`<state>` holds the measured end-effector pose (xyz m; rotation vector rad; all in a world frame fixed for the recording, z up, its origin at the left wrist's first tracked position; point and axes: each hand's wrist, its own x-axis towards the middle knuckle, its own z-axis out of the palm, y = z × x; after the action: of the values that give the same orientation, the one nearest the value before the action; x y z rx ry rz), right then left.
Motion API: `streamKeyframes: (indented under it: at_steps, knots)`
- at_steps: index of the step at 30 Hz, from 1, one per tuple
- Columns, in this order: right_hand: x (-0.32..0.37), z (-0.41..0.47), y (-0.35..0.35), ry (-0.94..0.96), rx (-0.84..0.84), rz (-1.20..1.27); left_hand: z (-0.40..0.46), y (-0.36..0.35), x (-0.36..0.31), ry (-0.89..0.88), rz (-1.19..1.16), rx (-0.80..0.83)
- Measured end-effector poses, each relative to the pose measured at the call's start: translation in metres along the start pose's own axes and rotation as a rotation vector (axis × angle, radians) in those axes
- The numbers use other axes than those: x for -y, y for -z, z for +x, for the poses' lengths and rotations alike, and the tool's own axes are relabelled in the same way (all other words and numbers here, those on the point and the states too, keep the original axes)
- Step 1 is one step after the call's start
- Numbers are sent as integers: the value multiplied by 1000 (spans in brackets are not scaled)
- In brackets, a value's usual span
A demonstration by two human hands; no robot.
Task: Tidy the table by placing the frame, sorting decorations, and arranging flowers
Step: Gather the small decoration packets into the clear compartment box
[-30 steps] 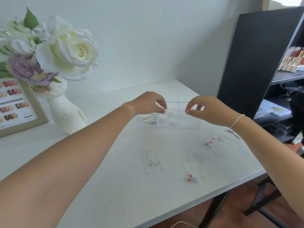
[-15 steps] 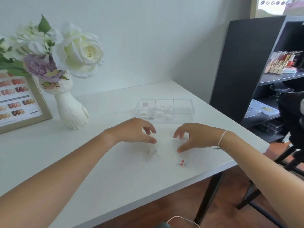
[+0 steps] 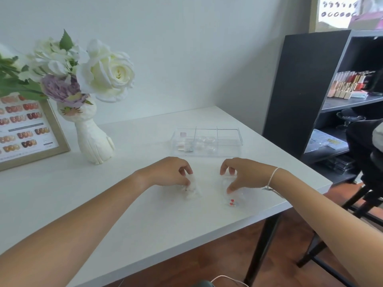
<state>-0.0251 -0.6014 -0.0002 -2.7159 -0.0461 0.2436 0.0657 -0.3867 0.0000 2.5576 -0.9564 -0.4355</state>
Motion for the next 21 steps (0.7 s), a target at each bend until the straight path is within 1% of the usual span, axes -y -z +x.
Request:
streamKeyframes:
  at_steps: [3,8,12,16,21]
  knots:
    - [-6,3,3,14,-39,98,3,2,-2,-20,-71,-24]
    - [-17,5,19,-5,-121,345,11,14,-11,-31,-246,-48]
    - [-26,8,42,-24,-228,384,24,32,-27,-41,-305,-82]
    - [-33,12,66,-23,-355,421,47,50,-48,-87,-325,-175]
    - [-43,21,88,-28,-560,460,79,58,-72,-161,-334,-284]
